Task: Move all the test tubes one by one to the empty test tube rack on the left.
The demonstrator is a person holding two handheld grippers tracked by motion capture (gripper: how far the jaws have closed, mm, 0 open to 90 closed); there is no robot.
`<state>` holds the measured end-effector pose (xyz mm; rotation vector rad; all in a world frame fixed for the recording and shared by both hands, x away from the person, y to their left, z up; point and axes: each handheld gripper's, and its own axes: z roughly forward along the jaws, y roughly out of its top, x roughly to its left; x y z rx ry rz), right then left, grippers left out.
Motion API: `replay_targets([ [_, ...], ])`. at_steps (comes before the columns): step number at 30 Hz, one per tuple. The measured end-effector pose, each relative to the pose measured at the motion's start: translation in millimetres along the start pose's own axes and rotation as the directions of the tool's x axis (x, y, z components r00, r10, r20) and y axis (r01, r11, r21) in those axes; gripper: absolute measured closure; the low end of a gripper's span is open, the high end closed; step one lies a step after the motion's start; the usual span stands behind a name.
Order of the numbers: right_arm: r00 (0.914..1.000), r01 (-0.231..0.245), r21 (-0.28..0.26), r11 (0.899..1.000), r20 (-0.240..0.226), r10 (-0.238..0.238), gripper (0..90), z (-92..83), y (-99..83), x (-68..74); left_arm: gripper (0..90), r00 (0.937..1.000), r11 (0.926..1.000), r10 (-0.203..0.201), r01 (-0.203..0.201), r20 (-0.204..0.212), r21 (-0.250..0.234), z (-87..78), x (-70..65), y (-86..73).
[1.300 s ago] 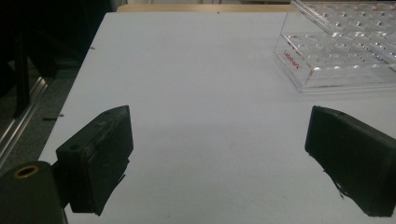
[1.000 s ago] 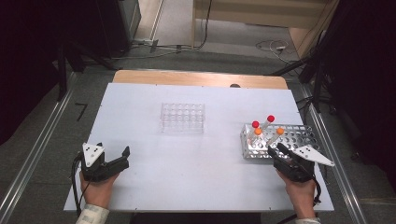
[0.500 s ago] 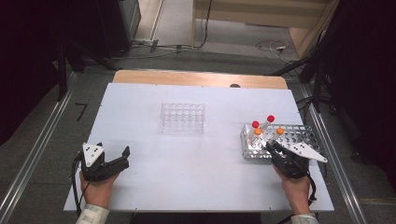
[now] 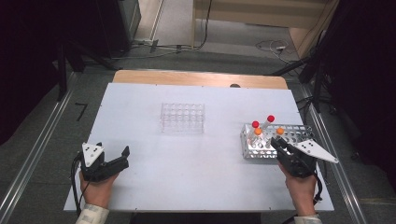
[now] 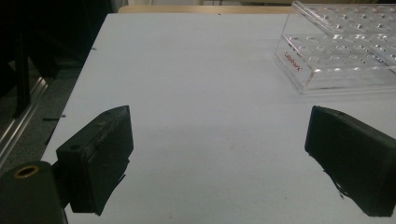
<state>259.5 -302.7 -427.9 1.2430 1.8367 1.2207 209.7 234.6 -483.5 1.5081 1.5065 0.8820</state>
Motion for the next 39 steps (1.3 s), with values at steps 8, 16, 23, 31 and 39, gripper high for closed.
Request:
replay_targets([
  [8, 1.0000, 0.006, -0.017, 1.000, -0.003, -0.006, 73.4, -15.3, 9.7, 2.2, 8.2, 1.0000, 1.0000, -0.002, 0.002, 0.008, 0.006, -0.2, -0.7, 0.1],
  [16, 0.9996, 0.013, -0.015, 1.000, -0.023, -0.014, 73.4, -27.9, 13.3, 6.2, 8.1, 0.9995, 1.0000, -0.003, 0.003, 0.032, 0.009, 0.7, -5.9, 0.5],
  [23, 0.9974, 0.016, 0.001, 1.000, -0.070, -0.016, 73.4, -26.2, 13.9, 16.8, 8.2, 0.9951, 0.9997, 0.016, -0.018, 0.098, 0.018, 3.7, -23.4, 6.1],
  [31, 0.9908, 0.044, 0.006, 0.999, -0.128, -0.043, 73.4, -21.1, 15.1, 36.3, 8.2, 0.9866, 0.9989, 0.040, -0.043, 0.158, 0.018, 7.1, -43.3, 13.1],
  [39, 0.9836, 0.089, 0.035, 0.995, -0.160, -0.082, 73.4, -0.3, 14.0, 58.8, 8.2, 0.9785, 0.9975, 0.068, -0.070, 0.195, 0.006, 11.5, -63.5, 22.8],
])
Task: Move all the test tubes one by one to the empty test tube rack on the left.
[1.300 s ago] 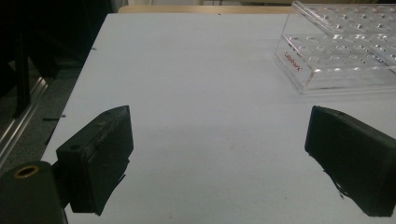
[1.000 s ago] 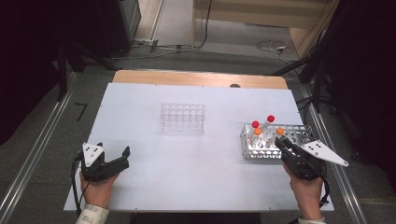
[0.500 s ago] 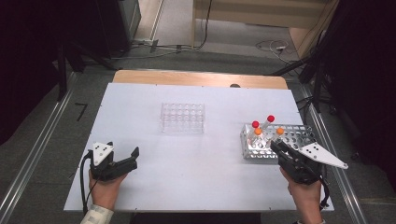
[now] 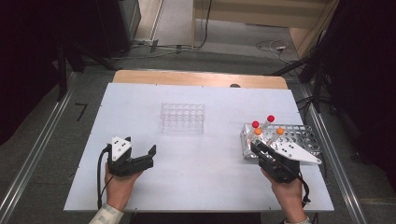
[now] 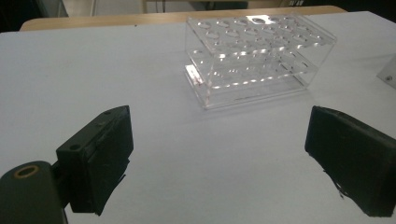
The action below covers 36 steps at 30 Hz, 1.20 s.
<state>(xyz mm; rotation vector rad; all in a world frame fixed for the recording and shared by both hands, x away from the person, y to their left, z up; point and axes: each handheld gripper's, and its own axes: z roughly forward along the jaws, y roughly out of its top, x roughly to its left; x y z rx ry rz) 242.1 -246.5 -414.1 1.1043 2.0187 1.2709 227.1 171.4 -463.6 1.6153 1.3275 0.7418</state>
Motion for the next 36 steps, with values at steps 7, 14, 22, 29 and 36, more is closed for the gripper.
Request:
replay_targets([
  [7, 0.9990, 0.034, 0.020, 0.999, -0.029, -0.034, 73.4, 20.4, 3.1, 14.1, 8.2, 0.9997, 0.9999, 0.001, -0.001, 0.025, -0.011, 8.7, -12.7, 11.6],
  [14, 0.9950, 0.073, 0.035, 0.997, -0.072, -0.070, 73.4, 49.7, 5.0, 37.6, 12.4, 0.9950, 0.9999, -0.010, 0.010, 0.099, -0.007, 19.1, -34.2, 23.3],
  [22, 0.9929, 0.071, 0.052, 0.996, -0.099, -0.065, 73.4, 75.6, 7.7, 55.4, 14.9, 0.9828, 0.9997, 0.019, -0.022, 0.184, 0.013, 30.3, -62.5, 36.7],
  [29, 0.9911, 0.080, 0.060, 0.995, -0.112, -0.073, 73.4, 93.4, 7.4, 67.4, 18.7, 0.9682, 0.9986, 0.049, -0.052, 0.245, 0.006, 40.7, -87.3, 49.6],
  [36, 0.9889, 0.082, 0.064, 0.995, -0.129, -0.074, 73.4, 105.5, 9.9, 80.9, 33.8, 0.9494, 0.9976, 0.063, -0.069, 0.308, 0.007, 50.3, -102.4, 57.5],
])
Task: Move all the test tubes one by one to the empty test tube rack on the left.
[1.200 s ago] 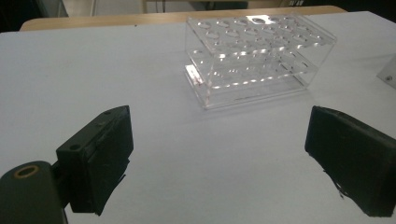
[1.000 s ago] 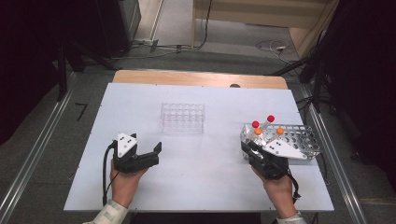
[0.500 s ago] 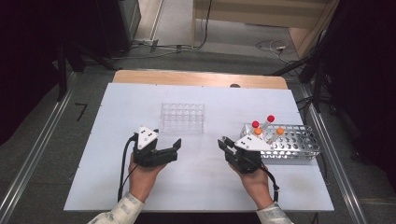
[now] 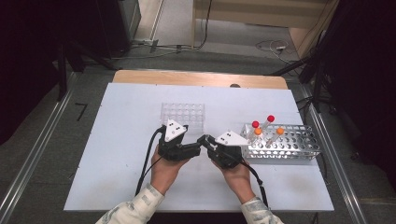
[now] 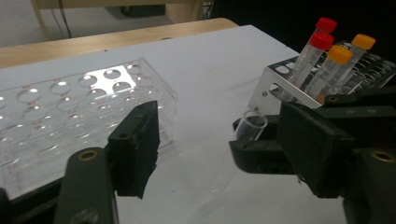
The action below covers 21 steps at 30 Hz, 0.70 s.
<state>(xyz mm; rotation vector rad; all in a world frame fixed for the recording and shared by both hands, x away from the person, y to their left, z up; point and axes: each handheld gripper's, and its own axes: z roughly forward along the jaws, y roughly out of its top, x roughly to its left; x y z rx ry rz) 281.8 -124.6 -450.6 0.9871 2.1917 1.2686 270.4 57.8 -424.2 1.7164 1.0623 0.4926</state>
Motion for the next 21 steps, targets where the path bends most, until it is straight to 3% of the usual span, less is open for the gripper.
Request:
replay_targets([
  [2, 1.0000, 0.005, -0.004, 1.000, -0.002, -0.005, 73.4, 1.2, 0.8, 1.6, 40.1, 0.9996, 0.9998, 0.014, -0.014, 0.025, 0.014, 3.6, -0.3, 1.5],
  [8, 0.9999, 0.015, -0.004, 1.000, 0.000, -0.015, 73.4, 2.3, 1.8, 4.4, 52.9, 0.9979, 0.9995, 0.006, -0.008, 0.064, 0.030, 8.1, 0.9, 3.0],
  [16, 0.9998, 0.017, -0.006, 1.000, 0.004, -0.017, 73.4, 4.5, 2.6, 6.5, 66.4, 0.9967, 0.9988, 0.009, -0.013, 0.081, 0.048, 12.9, 0.2, 3.1],
  [21, 0.9998, 0.016, -0.008, 1.000, 0.007, -0.016, 73.4, 4.1, 2.9, 7.1, 68.8, 0.9967, 0.9983, 0.009, -0.013, 0.081, 0.056, 14.6, -0.3, 2.8],
])
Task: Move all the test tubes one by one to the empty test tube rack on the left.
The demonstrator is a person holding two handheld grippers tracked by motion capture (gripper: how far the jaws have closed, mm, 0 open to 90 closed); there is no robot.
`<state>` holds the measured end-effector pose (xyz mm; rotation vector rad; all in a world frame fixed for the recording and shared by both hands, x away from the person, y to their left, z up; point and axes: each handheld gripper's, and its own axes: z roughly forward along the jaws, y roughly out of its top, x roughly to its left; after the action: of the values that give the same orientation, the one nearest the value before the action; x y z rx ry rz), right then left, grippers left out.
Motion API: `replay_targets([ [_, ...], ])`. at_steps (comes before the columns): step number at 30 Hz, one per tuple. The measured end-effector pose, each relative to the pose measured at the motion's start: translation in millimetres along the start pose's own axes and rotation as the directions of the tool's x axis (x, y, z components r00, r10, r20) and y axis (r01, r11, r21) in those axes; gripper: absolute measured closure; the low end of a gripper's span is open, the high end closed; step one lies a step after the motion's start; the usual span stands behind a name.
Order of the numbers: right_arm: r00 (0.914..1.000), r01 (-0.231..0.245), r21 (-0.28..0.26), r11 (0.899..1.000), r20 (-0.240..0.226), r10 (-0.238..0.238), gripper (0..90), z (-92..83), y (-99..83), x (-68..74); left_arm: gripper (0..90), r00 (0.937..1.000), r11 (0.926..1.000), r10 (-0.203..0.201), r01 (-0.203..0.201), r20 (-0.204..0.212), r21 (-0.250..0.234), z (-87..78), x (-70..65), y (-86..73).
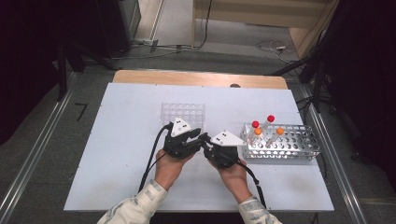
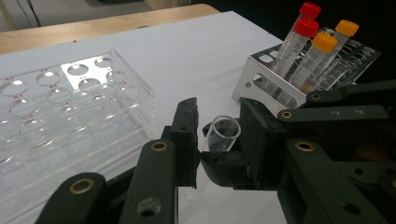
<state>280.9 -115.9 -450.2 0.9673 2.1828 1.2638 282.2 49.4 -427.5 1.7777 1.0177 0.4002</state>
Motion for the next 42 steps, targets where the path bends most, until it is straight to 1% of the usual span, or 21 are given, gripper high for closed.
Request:
replay_targets([
  [2, 1.0000, 0.003, -0.001, 1.000, 0.001, -0.003, 73.4, -0.3, 0.0, 0.1, 69.4, 1.0000, 1.0000, -0.004, 0.004, 0.002, 0.000, 0.2, -0.1, 0.1],
  [3, 1.0000, 0.006, -0.002, 1.000, 0.002, -0.006, 73.4, -0.4, 0.1, 0.3, 71.8, 1.0000, 1.0000, -0.002, 0.002, 0.002, 0.003, 0.2, -1.1, 0.4],
  [5, 1.0000, 0.003, -0.001, 1.000, 0.001, -0.003, 73.4, 0.0, 0.0, 0.8, 73.7, 1.0000, 1.0000, 0.000, 0.000, 0.000, 0.005, 0.3, -1.5, 0.5],
  [8, 1.0000, 0.008, 0.000, 1.000, 0.004, -0.008, 73.4, 0.4, -0.3, 0.8, 75.7, 0.9999, 1.0000, 0.006, -0.006, -0.010, 0.007, 0.5, -1.6, 1.2],
  [14, 0.9999, 0.009, -0.003, 1.000, 0.004, -0.009, 72.8, -0.7, 0.1, -0.5, 76.8, 0.9999, 1.0000, 0.007, -0.007, -0.012, 0.000, 1.1, -2.2, 2.9],
  [16, 0.9999, 0.001, 0.005, 1.000, -0.011, -0.001, 65.1, -1.3, 0.4, -2.2, 77.1, 0.9998, 0.9999, 0.010, -0.010, -0.016, -0.006, 1.3, -1.8, 3.8],
  [17, 0.9999, 0.001, 0.005, 1.000, -0.011, -0.001, 65.1, -1.3, 0.4, -2.2, 77.1, 0.9998, 0.9999, 0.003, -0.003, -0.017, -0.011, 1.4, -1.6, 4.6],
  [18, 0.9999, -0.002, 0.011, 1.000, -0.017, 0.002, 61.0, -2.2, 0.2, -2.9, 77.1, 0.9998, 0.9999, 0.001, -0.002, -0.021, -0.014, 1.1, 0.6, 7.3],
  [19, 0.9999, -0.002, 0.011, 1.000, -0.017, 0.002, 61.0, -2.2, 0.2, -2.9, 77.1, 0.9998, 0.9999, 0.001, -0.002, -0.021, -0.014, 1.1, 0.6, 7.3],
  [20, 0.9997, 0.001, 0.015, 1.000, -0.023, 0.000, 54.2, -4.3, 0.4, -4.1, 77.1, 0.9997, 0.9998, -0.004, 0.003, -0.022, -0.018, 1.3, 1.7, 9.0],
  [22, 0.9995, -0.005, 0.010, 1.000, -0.031, 0.005, 53.0, -7.1, 0.4, -6.4, 77.1, 0.9994, 0.9991, -0.030, 0.029, -0.020, -0.032, 2.4, 5.0, 15.4],
  [23, 0.9995, -0.005, 0.010, 1.000, -0.031, 0.005, 53.0, -7.1, 0.4, -6.4, 77.1, 0.9994, 0.9991, -0.030, 0.029, -0.020, -0.032, 2.4, 5.0, 15.4],
  [24, 0.9993, -0.011, 0.008, 1.000, -0.037, 0.011, 49.9, -10.2, 0.3, -8.9, 77.1, 0.9990, 0.9986, -0.038, 0.037, -0.023, -0.037, 3.3, 7.2, 20.4],
  [25, 0.9993, -0.011, 0.008, 1.000, -0.037, 0.011, 49.9, -10.2, 0.3, -8.9, 77.1, 0.9990, 0.9986, -0.038, 0.037, -0.023, -0.037, 3.3, 7.2, 20.4],
  [27, 0.9990, -0.023, 0.010, 1.000, -0.039, 0.023, 47.2, -14.4, -0.9, -12.6, 77.1, 0.9987, 0.9981, -0.046, 0.045, -0.020, -0.042, 4.7, 9.0, 26.1],
  [28, 0.9990, -0.021, 0.009, 1.000, -0.040, 0.021, 46.5, -15.6, -1.6, -14.1, 77.1, 0.9986, 0.9980, -0.047, 0.046, -0.025, -0.043, 5.4, 9.6, 29.1],
  [30, 0.9983, -0.038, 0.014, 0.999, -0.044, 0.039, 44.7, -18.2, -3.1, -16.1, 77.1, 0.9984, 0.9986, -0.026, 0.024, -0.050, -0.048, 7.2, 9.7, 35.2],
  [32, 0.9981, -0.039, 0.013, 0.999, -0.048, 0.039, 44.7, -19.4, -4.1, -17.6, 77.1, 0.9979, 0.9989, -0.015, 0.012, -0.062, -0.044, 8.6, 11.3, 41.6],
  [39, 0.9980, -0.048, 0.010, 0.999, -0.042, 0.048, 41.2, -25.6, -5.1, -24.3, 77.1, 0.9944, 0.9982, -0.024, 0.018, -0.103, -0.058, 11.8, 21.7, 58.9],
  [40, 0.9979, -0.050, 0.013, 0.999, -0.039, 0.051, 39.0, -26.9, -5.6, -26.2, 77.1, 0.9938, 0.9978, -0.025, 0.018, -0.108, -0.064, 12.0, 23.1, 60.8],
  [42, 0.9978, -0.053, 0.016, 0.998, -0.039, 0.054, 38.0, -27.5, -6.0, -27.0, 77.1, 0.9924, 0.9977, -0.025, 0.017, -0.120, -0.066, 12.1, 25.2, 64.1],
])
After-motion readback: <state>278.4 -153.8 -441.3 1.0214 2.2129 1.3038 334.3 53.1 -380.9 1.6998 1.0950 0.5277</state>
